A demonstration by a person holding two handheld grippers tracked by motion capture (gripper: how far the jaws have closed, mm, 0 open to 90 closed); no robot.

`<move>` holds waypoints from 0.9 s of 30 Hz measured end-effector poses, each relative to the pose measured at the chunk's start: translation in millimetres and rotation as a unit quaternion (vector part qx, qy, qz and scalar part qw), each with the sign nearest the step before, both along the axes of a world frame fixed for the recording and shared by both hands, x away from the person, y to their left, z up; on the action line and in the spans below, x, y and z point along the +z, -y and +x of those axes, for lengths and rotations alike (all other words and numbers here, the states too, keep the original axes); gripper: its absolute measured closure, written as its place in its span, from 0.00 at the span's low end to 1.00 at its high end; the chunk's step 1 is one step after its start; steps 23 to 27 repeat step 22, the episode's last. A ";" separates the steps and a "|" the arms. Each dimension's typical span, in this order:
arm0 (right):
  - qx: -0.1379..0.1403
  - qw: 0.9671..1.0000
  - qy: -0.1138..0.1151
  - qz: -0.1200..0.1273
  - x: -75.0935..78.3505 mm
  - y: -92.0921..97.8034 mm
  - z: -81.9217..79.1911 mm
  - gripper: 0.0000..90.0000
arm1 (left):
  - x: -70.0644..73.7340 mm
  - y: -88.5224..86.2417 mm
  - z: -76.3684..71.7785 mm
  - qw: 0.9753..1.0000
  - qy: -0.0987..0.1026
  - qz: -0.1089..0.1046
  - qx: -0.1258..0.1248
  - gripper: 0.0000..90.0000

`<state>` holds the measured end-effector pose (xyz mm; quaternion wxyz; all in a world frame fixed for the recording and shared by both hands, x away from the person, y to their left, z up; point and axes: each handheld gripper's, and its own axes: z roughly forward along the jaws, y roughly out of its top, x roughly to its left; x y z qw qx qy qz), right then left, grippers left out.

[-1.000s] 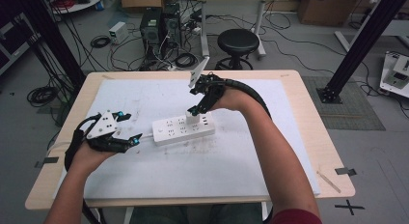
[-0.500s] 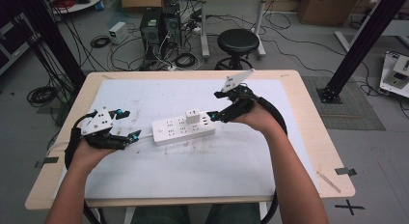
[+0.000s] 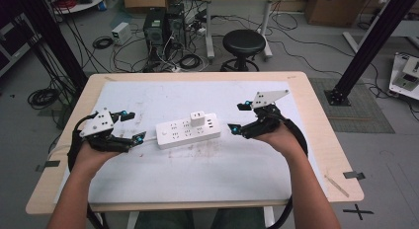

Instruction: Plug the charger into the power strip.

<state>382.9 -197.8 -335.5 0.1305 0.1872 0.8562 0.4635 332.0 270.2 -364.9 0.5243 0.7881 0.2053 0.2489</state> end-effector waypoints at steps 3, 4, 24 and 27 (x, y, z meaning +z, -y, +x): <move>-0.004 1.000 0.007 0.002 -0.4 4.3 -2.5 0.22 | -0.6 0.9 0.2 1.000 0.000 0.002 -0.002 0.27; -0.005 1.000 0.009 0.004 -0.2 5.0 -2.7 0.22 | -1.1 1.3 0.5 1.000 0.000 0.002 -0.002 0.27; -0.007 1.000 0.011 0.003 -0.5 6.5 -0.3 0.22 | -4.2 -4.3 1.7 1.000 -0.007 0.010 0.012 0.27; -0.007 1.000 0.011 0.003 -0.5 6.5 -0.3 0.22 | -4.2 -4.3 1.7 1.000 -0.007 0.010 0.012 0.27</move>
